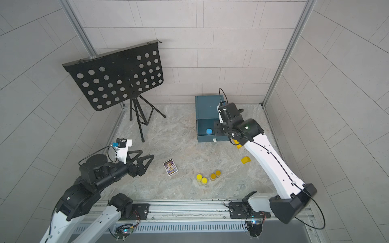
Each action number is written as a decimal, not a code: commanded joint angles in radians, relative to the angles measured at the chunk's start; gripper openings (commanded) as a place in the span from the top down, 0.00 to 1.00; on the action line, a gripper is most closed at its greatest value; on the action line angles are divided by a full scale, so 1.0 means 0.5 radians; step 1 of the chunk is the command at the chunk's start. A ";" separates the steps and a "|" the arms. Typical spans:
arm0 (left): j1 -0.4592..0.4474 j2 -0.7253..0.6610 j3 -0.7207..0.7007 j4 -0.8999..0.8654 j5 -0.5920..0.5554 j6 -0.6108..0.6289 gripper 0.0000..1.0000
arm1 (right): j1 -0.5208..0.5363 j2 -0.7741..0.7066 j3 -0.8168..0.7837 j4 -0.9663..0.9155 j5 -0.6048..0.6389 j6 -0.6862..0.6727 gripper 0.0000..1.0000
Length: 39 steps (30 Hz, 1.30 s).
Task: Put the paint cans in the drawer according to color
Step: Close the drawer in the storage box.
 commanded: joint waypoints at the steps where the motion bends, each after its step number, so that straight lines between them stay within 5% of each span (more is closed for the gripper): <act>1: 0.013 0.041 -0.019 0.057 0.038 -0.005 0.07 | 0.057 -0.254 -0.404 0.293 0.095 0.124 0.55; 7: 0.013 0.137 -0.016 0.071 0.124 -0.002 0.07 | 0.255 -0.640 -1.025 0.676 0.448 0.187 0.55; 12: 0.013 0.119 -0.022 0.079 0.111 -0.002 0.07 | 0.277 -0.642 -1.244 0.987 0.450 0.198 0.55; 24: 0.013 0.113 -0.020 0.076 0.099 -0.005 0.07 | 0.339 -0.212 -1.057 1.170 0.492 0.268 0.51; 39: 0.013 0.082 -0.021 0.076 0.090 -0.002 0.07 | 0.055 0.322 -0.681 1.391 0.341 0.190 0.54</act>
